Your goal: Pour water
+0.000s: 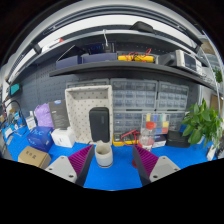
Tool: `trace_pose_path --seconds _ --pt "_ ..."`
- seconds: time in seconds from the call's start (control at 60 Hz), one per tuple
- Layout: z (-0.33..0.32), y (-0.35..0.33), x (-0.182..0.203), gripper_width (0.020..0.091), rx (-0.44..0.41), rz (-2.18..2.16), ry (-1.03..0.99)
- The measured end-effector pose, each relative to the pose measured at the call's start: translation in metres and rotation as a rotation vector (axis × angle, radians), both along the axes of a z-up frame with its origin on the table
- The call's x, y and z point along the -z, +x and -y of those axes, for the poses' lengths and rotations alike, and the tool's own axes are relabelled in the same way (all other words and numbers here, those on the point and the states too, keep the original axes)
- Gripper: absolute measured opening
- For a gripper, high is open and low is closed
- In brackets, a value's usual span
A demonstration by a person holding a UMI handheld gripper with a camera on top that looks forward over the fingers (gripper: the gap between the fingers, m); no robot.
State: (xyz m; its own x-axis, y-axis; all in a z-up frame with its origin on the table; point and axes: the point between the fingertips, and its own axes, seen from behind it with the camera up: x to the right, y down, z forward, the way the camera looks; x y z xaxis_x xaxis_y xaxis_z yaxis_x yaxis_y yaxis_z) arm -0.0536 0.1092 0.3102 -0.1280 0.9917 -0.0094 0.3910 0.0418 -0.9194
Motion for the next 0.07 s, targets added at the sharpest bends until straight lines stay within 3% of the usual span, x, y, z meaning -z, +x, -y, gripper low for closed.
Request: trace_pose_path --seconds 0.067 --pt "-0.0025 0.0029 0.0076 0.0785 -0.003 0.012 0.011"
